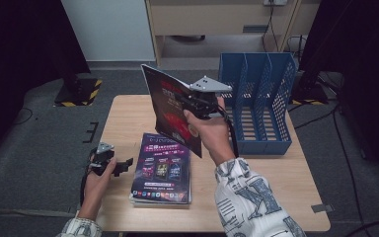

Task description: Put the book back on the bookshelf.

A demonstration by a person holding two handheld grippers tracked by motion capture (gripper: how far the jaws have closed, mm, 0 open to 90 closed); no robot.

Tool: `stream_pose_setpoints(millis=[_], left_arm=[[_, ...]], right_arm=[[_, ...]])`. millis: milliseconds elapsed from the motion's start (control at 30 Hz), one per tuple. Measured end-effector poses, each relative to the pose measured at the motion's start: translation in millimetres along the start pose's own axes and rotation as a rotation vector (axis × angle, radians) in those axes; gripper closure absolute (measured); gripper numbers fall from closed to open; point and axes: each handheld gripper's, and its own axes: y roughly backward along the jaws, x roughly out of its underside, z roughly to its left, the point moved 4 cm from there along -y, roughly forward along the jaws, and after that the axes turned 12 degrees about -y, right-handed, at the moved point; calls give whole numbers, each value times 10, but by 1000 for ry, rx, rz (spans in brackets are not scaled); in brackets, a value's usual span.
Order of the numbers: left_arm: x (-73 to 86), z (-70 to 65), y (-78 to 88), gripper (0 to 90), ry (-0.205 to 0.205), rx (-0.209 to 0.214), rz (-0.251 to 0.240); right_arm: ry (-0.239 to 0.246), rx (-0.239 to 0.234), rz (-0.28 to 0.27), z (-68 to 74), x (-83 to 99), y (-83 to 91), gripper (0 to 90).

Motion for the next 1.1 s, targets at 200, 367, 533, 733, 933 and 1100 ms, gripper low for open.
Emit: stream_pose_setpoints(millis=[200,367,533,733,933,1100], left_arm=[[4,-19,-7,76,-13,6,15],[6,-6,-9,76,0,7,12],[9,9,-5,76,7,3,15],[20,22,-5,76,8,-14,16],[18,10,-19,76,0,-16,22],[25,18,-19,76,1,-24,22]], right_arm=[[-25,30,-17,-68,-130,27,862],[-35,55,-36,-124,-244,73,861],[-43,70,-53,-173,-345,113,862],[-59,97,-69,-302,-419,160,862],[-87,119,-82,-399,-465,256,861],[-97,129,-97,-456,-503,347,861]])
